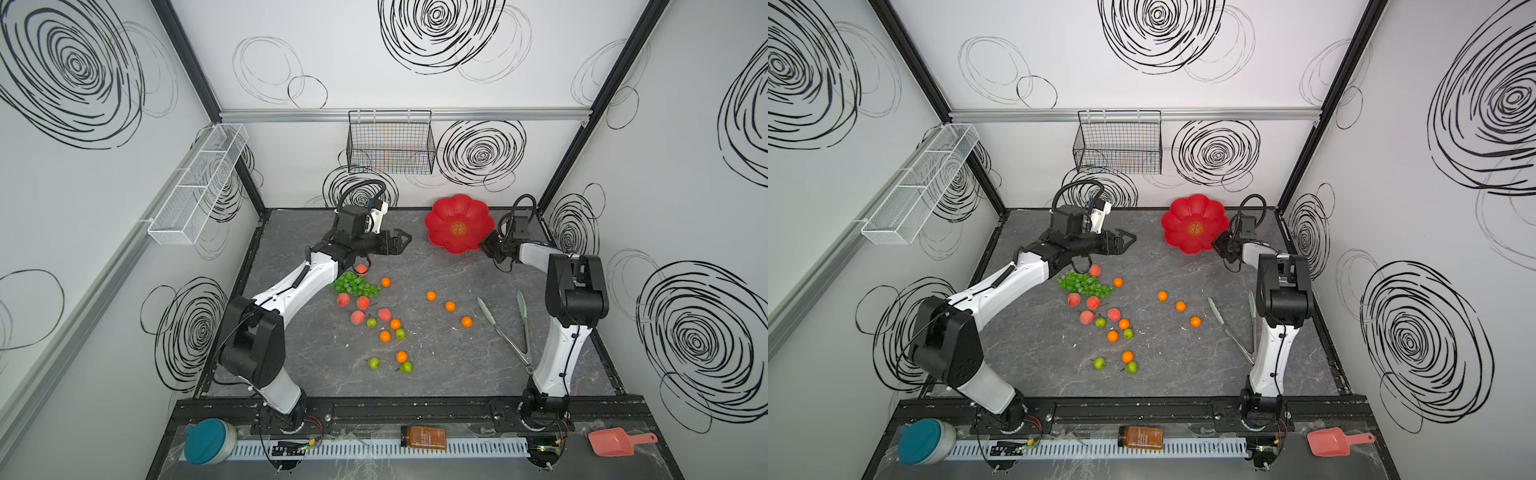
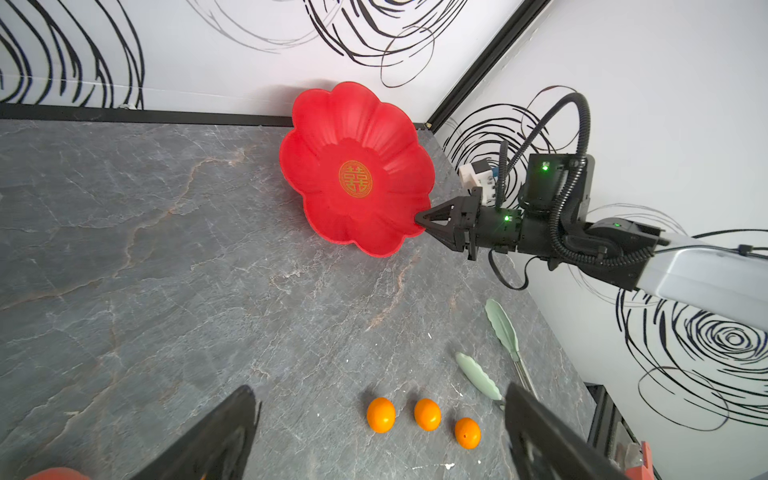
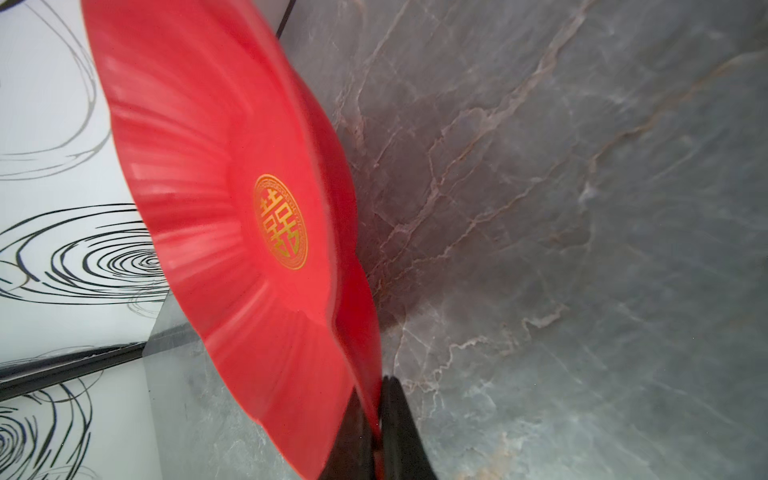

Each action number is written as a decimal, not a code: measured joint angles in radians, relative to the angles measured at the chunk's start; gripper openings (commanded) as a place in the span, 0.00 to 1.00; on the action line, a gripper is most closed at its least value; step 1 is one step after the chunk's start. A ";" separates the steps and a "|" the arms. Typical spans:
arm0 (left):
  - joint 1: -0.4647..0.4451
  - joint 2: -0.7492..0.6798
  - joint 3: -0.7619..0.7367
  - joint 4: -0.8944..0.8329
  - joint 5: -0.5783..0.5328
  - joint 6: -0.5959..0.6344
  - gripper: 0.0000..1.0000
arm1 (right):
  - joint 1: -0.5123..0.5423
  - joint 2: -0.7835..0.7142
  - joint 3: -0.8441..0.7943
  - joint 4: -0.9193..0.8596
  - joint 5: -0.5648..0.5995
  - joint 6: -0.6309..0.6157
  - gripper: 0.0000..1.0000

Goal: Place and organize the fake fruits in the fruit bowl
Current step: 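Grip the red bowl rim with the right gripper and drag it toward the fruit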

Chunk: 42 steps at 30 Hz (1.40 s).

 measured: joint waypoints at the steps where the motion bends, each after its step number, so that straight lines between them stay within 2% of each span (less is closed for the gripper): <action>1: 0.011 0.000 0.003 -0.008 0.000 0.008 0.96 | 0.005 -0.004 -0.004 -0.001 -0.007 0.000 0.05; 10: 0.087 -0.003 0.021 -0.098 -0.017 0.099 0.96 | 0.118 -0.093 -0.081 -0.027 -0.069 0.000 0.05; 16: 0.092 -0.018 0.026 -0.131 -0.015 0.155 0.96 | 0.206 -0.131 -0.127 -0.031 -0.111 0.000 0.06; 26: 0.081 -0.023 0.026 -0.150 -0.006 0.176 0.96 | 0.225 -0.154 -0.233 -0.031 -0.158 0.011 0.08; 28: 0.068 -0.022 0.028 -0.154 -0.006 0.177 0.96 | 0.225 -0.154 -0.237 -0.027 -0.167 0.014 0.11; 35: 0.002 -0.006 0.058 -0.182 -0.008 0.190 0.96 | 0.217 -0.164 -0.243 -0.024 -0.173 0.015 0.30; 38: 0.005 -0.002 0.058 -0.189 -0.014 0.191 0.96 | 0.212 -0.182 -0.243 -0.026 -0.164 0.014 0.37; 42: 0.015 -0.002 0.058 -0.198 -0.042 0.190 0.96 | 0.204 -0.217 -0.244 -0.037 -0.126 -0.002 0.41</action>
